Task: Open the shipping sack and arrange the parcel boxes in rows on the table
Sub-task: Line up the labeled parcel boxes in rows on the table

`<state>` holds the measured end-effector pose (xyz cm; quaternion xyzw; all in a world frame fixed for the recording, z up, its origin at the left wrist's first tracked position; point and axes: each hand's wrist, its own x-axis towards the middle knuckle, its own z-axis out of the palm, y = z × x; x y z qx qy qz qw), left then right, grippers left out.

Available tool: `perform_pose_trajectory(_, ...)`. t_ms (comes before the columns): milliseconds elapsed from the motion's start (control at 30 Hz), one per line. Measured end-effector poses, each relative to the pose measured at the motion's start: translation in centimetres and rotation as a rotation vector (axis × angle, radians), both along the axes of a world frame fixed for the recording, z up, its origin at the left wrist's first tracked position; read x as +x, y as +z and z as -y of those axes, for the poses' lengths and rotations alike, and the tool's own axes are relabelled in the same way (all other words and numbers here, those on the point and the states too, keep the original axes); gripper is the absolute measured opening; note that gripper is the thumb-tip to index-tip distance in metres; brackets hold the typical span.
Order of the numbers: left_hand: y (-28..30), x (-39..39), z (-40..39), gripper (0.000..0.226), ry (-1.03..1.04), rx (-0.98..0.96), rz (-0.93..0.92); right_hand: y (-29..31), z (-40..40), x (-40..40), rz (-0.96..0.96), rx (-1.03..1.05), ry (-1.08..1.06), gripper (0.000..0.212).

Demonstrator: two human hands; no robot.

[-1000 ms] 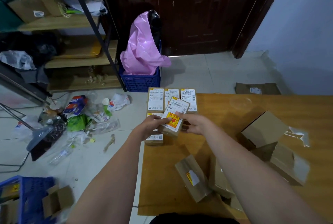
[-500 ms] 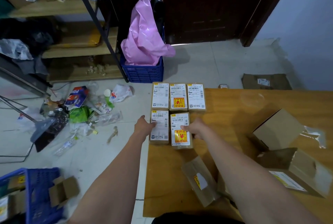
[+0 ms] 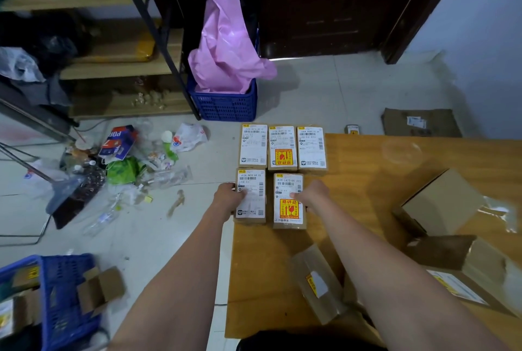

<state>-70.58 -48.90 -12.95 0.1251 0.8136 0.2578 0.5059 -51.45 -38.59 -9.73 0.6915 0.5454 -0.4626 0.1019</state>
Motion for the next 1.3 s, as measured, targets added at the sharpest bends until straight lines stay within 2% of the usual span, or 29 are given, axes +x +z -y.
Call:
perform_pose_trajectory(267, 0.3, 0.1, -0.4, 0.028, 0.014, 0.014, 0.047, 0.0, -0.1, -0.6, -0.035, -0.002, -0.035, 0.044)
perform_pose_trajectory(767, 0.0, 0.5, -0.4, 0.036, 0.019, 0.01, 0.019, 0.2, 0.3, -1.1, -0.109, -0.031, -0.022, 0.04)
perform_pose_trajectory(867, 0.0, 0.6, -0.3, 0.048, -0.004, 0.009, -0.02, 0.4, 0.5, -0.8, -0.115, -0.035, -0.008, 0.045)
perform_pose_trajectory(967, 0.9, 1.2, -0.4, 0.058, -0.02, 0.034, -0.179, 1.4, 0.5, -0.4, -0.113, -0.003, 0.003, 0.052)
perform_pose_trajectory(1067, 2.6, 2.0, -0.8, 0.048, -0.053, 0.044, -0.349, 2.8, 0.2, 0.2, -0.109, 0.041, 0.025, 0.056)
perform_pose_trajectory(1300, 6.5, 5.3, -1.3, 0.027, -0.104, 0.179, -0.281, 6.5, 1.2, 2.2, -0.114, 0.053, 0.078, 0.063)
